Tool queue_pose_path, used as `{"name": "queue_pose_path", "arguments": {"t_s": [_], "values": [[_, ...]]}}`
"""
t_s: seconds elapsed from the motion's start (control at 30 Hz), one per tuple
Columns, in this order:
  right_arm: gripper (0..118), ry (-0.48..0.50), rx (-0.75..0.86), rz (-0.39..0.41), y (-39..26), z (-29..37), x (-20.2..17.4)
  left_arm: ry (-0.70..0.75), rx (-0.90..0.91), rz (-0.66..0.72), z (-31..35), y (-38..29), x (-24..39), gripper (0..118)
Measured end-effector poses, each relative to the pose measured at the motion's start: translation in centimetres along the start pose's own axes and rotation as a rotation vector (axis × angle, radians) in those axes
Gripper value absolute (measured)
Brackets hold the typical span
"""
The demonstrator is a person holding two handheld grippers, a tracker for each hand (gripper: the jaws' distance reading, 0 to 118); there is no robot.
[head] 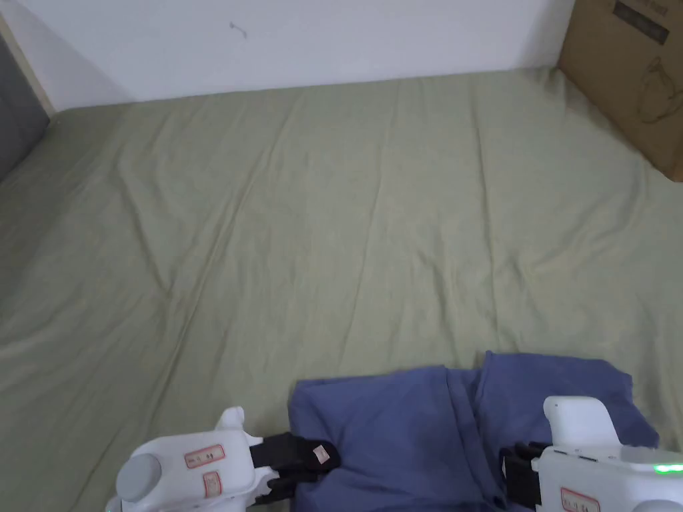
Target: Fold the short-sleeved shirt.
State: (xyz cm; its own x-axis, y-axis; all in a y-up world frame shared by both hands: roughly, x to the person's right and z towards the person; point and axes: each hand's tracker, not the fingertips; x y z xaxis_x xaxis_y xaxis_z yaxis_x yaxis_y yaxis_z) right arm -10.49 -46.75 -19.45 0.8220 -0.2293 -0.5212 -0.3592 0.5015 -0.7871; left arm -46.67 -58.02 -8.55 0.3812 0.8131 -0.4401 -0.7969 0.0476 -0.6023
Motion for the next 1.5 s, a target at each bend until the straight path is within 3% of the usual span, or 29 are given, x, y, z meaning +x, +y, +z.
{"name": "queue_pose_path", "arguments": {"t_s": [0.03,0.13,0.33,0.63,0.77,0.93,1.07,1.27,1.33,1.4,1.43,1.5], "values": [[4,-0.002,-0.002,0.0,0.0,0.2,-0.1,-0.119,0.018,-0.028,0.7,0.0,0.0,10],[4,0.002,0.001,-0.003,0.1,0.5,-0.4,-0.137,0.015,-0.012,2.5,-0.3,1.1,10],[4,-0.013,-0.006,0.023,0.5,0.3,-1.3,-0.039,0.047,-0.082,8.2,1.5,-0.6,10],[4,0.016,-0.037,0.074,0.1,-1.0,-3.5,0.292,0.215,-0.073,21.9,5.2,-4.8,10],[4,0.033,-0.051,0.084,-0.1,-1.4,-4.0,0.319,0.261,-0.076,24.3,5.8,-4.8,10],[4,0.024,-0.06,0.095,0.0,-1.4,-4.0,0.354,0.281,-0.227,23.0,3.9,2.5,10],[4,0.001,-0.044,0.116,0.2,-0.8,-3.4,0.193,0.266,-0.298,19.7,2.1,9.6,10],[4,0.008,-0.022,0.022,0.2,0.0,-0.7,0.111,0.105,-0.514,9.8,-1.0,16.4,10],[4,-0.006,-0.017,0.0,0.1,0.3,0.1,0.127,0.028,-0.504,5.7,-1.4,16.6,25],[4,-0.013,-0.017,-0.016,-0.2,0.6,0.9,0.094,-0.047,-0.544,2.0,-2.2,16.3,31],[4,-0.018,-0.02,-0.021,-0.3,0.7,1.1,0.09,-0.086,-0.548,0.5,-2.6,16.4,46],[4,-0.033,-0.025,-0.032,-0.7,0.9,1.8,0.135,-0.156,-0.512,-1.4,-3.1,15.7,104]]}}
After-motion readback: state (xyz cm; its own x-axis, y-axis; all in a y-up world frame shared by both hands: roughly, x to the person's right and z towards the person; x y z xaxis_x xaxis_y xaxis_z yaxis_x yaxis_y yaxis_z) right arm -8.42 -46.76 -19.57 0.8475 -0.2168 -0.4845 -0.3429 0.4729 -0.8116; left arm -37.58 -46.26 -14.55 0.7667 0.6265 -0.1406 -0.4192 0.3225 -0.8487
